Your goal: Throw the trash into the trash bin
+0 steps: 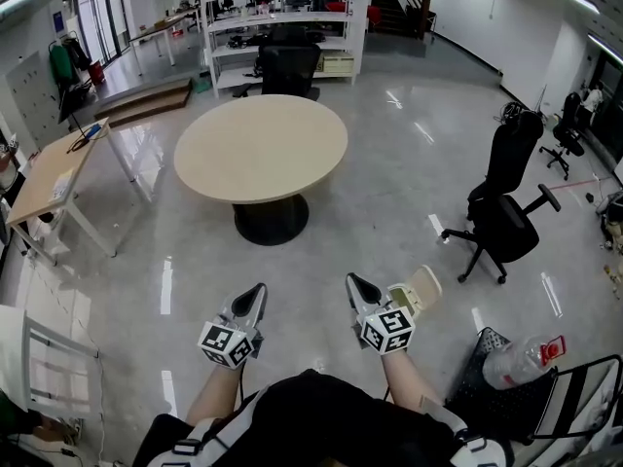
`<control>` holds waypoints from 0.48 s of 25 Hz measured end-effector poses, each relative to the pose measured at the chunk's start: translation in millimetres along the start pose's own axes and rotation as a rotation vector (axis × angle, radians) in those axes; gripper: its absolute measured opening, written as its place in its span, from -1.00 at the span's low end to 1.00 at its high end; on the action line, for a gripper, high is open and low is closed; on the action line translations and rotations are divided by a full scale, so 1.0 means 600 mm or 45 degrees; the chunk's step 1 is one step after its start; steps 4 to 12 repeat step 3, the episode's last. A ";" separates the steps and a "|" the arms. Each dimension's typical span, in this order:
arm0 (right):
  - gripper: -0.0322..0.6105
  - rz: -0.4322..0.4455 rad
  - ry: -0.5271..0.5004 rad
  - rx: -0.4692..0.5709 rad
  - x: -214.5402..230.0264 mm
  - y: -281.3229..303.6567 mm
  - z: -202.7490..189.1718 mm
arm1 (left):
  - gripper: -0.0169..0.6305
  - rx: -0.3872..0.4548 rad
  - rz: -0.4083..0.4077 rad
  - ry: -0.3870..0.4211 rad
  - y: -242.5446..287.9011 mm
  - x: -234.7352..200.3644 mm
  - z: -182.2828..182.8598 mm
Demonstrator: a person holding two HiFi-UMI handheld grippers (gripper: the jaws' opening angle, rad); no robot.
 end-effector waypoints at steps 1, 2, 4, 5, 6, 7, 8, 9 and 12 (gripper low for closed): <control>-0.89 -0.004 0.006 -0.003 0.005 -0.002 -0.002 | -0.95 0.000 0.004 -0.001 0.000 0.001 -0.002; -0.89 -0.007 0.013 -0.005 0.009 -0.003 -0.005 | -0.95 0.001 0.008 0.000 0.000 0.001 -0.004; -0.89 -0.011 0.020 -0.006 0.014 -0.004 -0.007 | -0.95 0.002 0.013 0.000 0.001 0.001 -0.005; -0.89 -0.011 0.020 -0.006 0.014 -0.004 -0.007 | -0.95 0.002 0.013 0.000 0.001 0.001 -0.005; -0.89 -0.011 0.020 -0.006 0.014 -0.004 -0.007 | -0.95 0.002 0.013 0.000 0.001 0.001 -0.005; -0.89 -0.011 0.020 -0.006 0.014 -0.004 -0.007 | -0.95 0.002 0.013 0.000 0.001 0.001 -0.005; -0.89 -0.011 0.020 -0.006 0.014 -0.004 -0.007 | -0.95 0.002 0.013 0.000 0.001 0.001 -0.005; -0.89 -0.011 0.020 -0.006 0.014 -0.004 -0.007 | -0.95 0.002 0.013 0.000 0.001 0.001 -0.005; -0.89 -0.011 0.020 -0.006 0.014 -0.004 -0.007 | -0.95 0.002 0.013 0.000 0.001 0.001 -0.005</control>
Point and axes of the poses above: the fingertips, and each gripper's own axes: y forward along the fingers, x to its right, z out of its top, the point moved 4 cm from there along -y, backward along the fingers, and after that the axes turned 5 degrees about -z, right-handed, at the moved point
